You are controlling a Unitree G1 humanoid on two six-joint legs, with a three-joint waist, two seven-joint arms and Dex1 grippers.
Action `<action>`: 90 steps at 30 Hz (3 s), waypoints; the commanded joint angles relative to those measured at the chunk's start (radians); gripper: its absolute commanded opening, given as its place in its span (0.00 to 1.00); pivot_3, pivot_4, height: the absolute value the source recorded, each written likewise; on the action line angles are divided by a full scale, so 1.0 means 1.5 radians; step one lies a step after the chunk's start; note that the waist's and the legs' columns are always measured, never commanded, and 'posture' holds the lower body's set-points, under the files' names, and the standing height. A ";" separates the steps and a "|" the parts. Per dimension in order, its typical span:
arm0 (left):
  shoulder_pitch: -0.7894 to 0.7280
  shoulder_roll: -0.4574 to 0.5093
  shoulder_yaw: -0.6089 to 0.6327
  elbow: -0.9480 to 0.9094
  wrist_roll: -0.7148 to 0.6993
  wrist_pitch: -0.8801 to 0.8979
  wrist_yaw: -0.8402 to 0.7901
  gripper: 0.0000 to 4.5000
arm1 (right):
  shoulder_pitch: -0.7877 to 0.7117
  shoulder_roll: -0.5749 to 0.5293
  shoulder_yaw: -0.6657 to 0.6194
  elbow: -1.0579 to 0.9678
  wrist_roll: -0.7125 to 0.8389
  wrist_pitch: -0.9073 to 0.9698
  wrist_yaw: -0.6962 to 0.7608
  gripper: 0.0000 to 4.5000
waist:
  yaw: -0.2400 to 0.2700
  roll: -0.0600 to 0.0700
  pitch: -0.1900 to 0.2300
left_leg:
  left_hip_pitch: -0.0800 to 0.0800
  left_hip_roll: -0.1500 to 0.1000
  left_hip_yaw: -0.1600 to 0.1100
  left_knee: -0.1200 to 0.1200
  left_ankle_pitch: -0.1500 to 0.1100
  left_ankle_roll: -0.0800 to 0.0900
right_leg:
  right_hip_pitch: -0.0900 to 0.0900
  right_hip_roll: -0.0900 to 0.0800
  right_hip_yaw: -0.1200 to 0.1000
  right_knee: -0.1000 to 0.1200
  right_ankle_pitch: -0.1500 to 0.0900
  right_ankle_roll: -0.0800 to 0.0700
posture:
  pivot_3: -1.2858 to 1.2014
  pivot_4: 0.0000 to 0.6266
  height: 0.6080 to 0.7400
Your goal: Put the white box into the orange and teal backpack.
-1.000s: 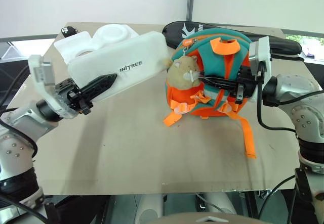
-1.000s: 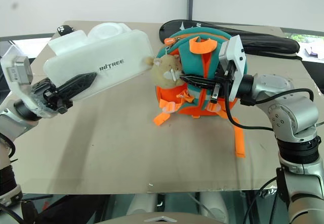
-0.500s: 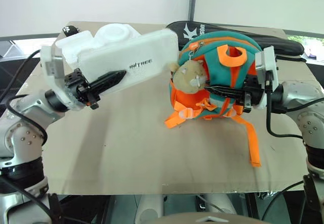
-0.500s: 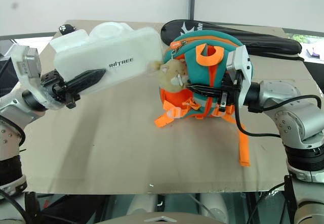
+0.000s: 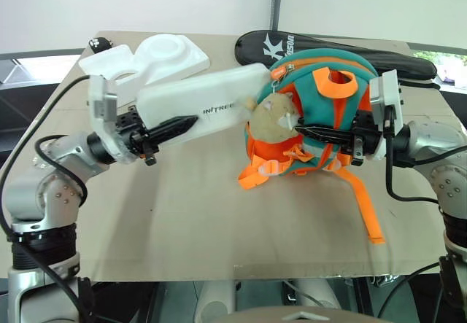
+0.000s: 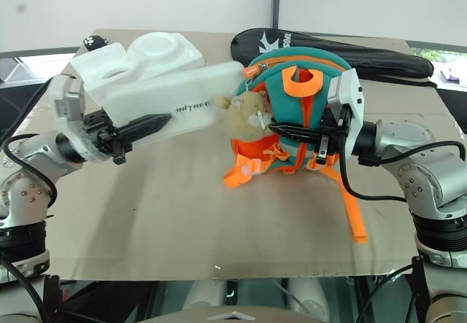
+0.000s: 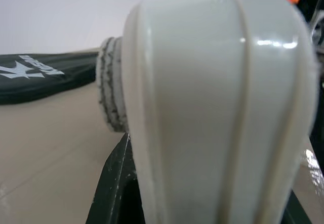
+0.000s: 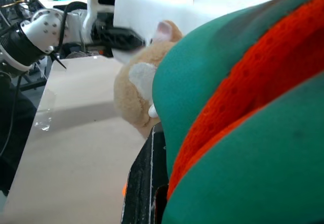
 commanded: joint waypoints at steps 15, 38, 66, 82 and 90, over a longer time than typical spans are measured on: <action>-0.408 -0.161 -0.438 0.148 0.371 -0.034 0.009 0.39 | 0.003 0.014 -0.015 -0.070 -0.002 -0.024 -0.055 0.00 | 0.009 0.000 0.000 | -0.001 -0.001 -0.002 0.002 0.000 0.000 | 0.001 0.002 0.000 0.000 0.000 0.000 | 0.52 0.24 1.00; -0.238 -0.327 0.107 -0.010 -0.215 0.661 0.375 1.00 | 0.034 0.021 -0.016 -0.076 -0.037 -0.009 -0.124 0.00 | 0.010 0.001 0.001 | 0.000 -0.005 -0.012 0.005 0.000 0.000 | 0.004 0.001 -0.001 0.002 0.001 0.001 | 0.52 0.24 1.00; -0.021 -0.217 0.119 0.178 -0.159 0.438 0.564 0.19 | -0.051 0.202 -0.240 0.058 -0.074 -0.033 -0.601 0.00 | 0.004 0.002 0.001 | -0.001 -0.006 -0.012 0.001 0.000 0.000 | 0.002 0.000 0.000 0.001 0.000 0.001 | 0.52 0.24 1.00; 0.057 -0.225 -0.046 -0.009 0.022 0.046 0.316 0.29 | 0.080 0.028 -0.096 -0.036 -0.093 -0.009 -0.375 0.23 | 0.000 0.002 0.000 | 0.000 -0.007 -0.011 0.000 0.000 0.000 | 0.002 0.000 0.002 -0.001 0.000 0.001 | 0.52 0.24 1.00; 0.166 -0.156 -0.045 -0.115 0.056 -0.013 0.238 1.00 | 0.225 -0.107 -0.193 -0.065 -0.003 0.008 -0.151 0.98 | -0.003 0.002 0.000 | 0.000 -0.006 -0.011 0.000 0.000 0.000 | 0.003 0.000 0.001 -0.001 0.000 0.001 | 0.52 0.24 1.00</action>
